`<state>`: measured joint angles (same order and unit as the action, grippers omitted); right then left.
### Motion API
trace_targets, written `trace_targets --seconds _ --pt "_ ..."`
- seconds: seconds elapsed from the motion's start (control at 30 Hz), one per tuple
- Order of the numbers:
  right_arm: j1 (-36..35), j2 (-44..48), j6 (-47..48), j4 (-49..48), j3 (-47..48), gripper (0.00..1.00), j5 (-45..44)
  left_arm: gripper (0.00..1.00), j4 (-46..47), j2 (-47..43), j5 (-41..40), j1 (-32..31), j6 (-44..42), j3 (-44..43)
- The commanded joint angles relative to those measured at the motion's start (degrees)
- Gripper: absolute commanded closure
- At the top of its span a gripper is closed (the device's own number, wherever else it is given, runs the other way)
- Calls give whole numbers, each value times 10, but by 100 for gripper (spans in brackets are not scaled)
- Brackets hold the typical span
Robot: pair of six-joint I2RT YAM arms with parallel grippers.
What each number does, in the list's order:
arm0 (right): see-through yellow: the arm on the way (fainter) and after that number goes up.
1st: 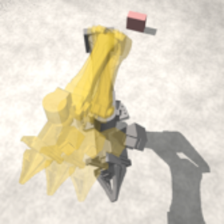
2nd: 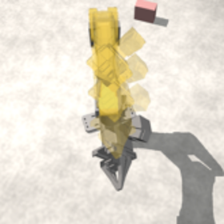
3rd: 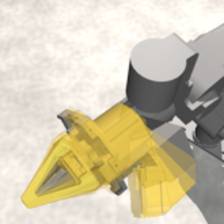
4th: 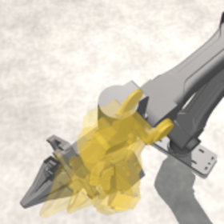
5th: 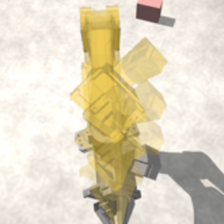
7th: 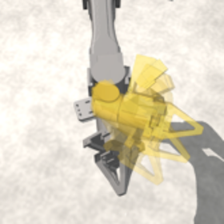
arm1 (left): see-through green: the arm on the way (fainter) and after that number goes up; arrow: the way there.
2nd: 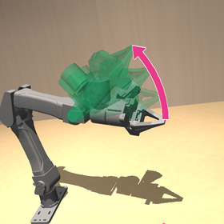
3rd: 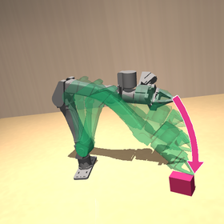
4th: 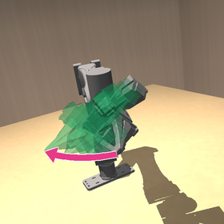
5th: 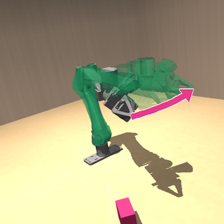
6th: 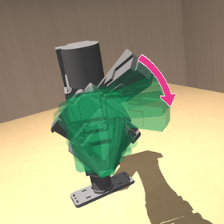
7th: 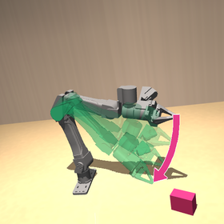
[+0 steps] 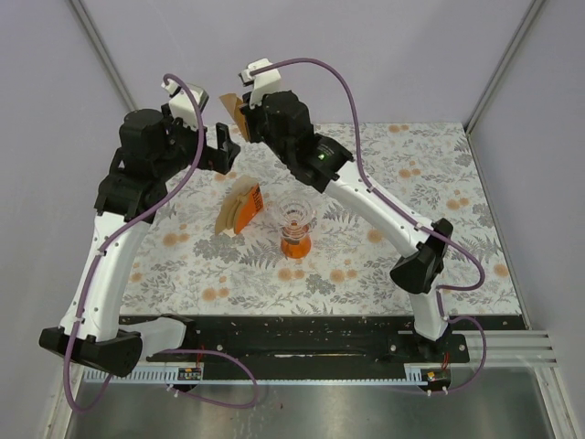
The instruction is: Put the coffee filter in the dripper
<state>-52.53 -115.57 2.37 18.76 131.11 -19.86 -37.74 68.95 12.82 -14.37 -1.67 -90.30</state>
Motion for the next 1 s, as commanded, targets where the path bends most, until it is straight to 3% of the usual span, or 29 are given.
trace_targets --seconds 0.0,0.27,0.4,0.47,0.57,0.7,0.97 --pt "10 40 -81 -14 6 100 2 4 92 -11 33 4 0 2" --pt "34 45 -224 -13 -10 100 21 2 154 -10 -1 -25 -9 46" --pt "35 59 -273 -36 -46 100 5 2 176 -1 -92 -64 -40 51" --pt "34 70 -293 -58 -72 100 3 7 188 3 -128 -84 -57 52" --pt "34 76 -311 -67 -89 100 4 22 209 7 -209 -105 -87 57" --pt "35 78 -329 -69 -100 100 12 36 242 10 -240 -118 -119 79" --pt "34 85 -340 -73 -110 100 26 41 268 21 -245 -127 -124 107"
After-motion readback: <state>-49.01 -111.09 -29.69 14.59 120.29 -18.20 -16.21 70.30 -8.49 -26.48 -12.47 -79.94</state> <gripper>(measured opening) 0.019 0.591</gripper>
